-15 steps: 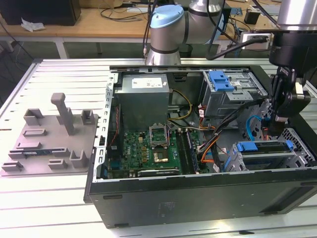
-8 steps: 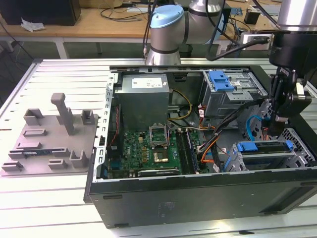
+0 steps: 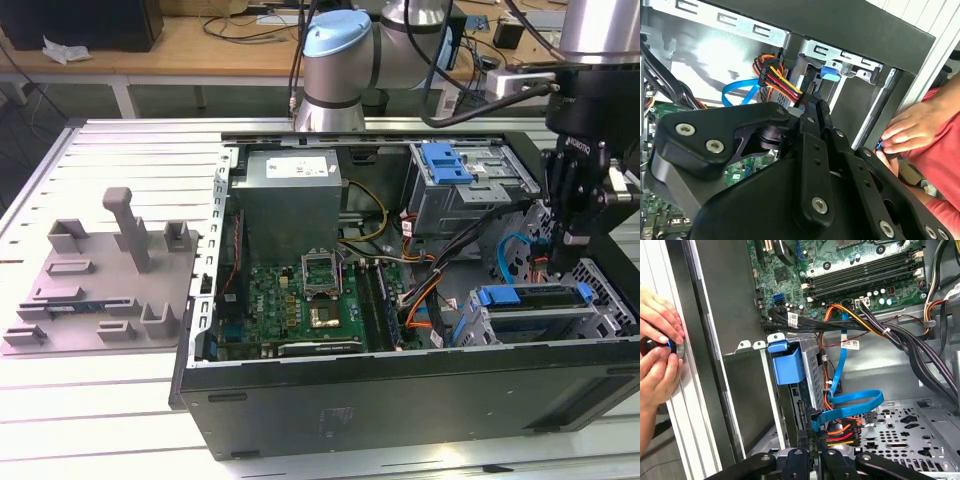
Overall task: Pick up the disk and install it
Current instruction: 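Insert the first disk wire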
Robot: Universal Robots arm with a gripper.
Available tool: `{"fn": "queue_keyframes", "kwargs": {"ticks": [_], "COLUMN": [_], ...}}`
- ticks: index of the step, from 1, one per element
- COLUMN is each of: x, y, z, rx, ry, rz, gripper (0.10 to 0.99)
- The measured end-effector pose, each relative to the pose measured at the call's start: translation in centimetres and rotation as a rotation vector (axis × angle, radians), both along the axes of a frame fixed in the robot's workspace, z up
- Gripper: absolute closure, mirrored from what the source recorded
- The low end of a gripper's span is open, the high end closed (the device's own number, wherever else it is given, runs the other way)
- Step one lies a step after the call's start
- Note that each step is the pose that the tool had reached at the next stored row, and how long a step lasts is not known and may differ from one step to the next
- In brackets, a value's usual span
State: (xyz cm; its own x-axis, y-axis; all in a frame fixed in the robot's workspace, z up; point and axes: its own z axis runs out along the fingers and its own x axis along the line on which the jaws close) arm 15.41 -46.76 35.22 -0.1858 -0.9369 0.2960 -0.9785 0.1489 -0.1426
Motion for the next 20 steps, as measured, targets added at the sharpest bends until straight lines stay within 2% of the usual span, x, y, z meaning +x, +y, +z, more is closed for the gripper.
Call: {"fn": "queue_keyframes", "kwargs": {"ticks": [2, 3, 4, 6, 8, 9, 11, 12, 13, 15, 20], "x": [-0.02, -0.01, -0.01, -0.01, -0.01, 0.00, 0.01, 0.02, 0.07, 0.12, 0.23], "y": [-0.01, -0.01, -0.01, -0.02, -0.03, -0.03, -0.05, -0.05, -0.06, -0.10, -0.42], "z": [-0.01, -0.02, -0.02, -0.02, -0.02, -0.02, -0.01, -0.02, -0.01, 0.01, 0.06], "rx": [0.000, 0.000, 0.000, 0.000, 0.000, 0.001, 0.002, 0.003, 0.005, 0.013, 0.049], "ry": [0.0015, 0.0067, 0.0139, 0.0355, 0.0489, 0.0547, 0.0611, 0.0659, 0.0686, 0.0699, 0.0703], "rz": [0.000, 0.000, 0.000, 0.000, 0.000, 0.001, 0.005, 0.011, 0.018, 0.024, 0.028], "gripper": [0.922, 0.922, 0.922, 0.922, 0.922, 0.922, 0.922, 0.922, 0.922, 0.922, 0.922]}}
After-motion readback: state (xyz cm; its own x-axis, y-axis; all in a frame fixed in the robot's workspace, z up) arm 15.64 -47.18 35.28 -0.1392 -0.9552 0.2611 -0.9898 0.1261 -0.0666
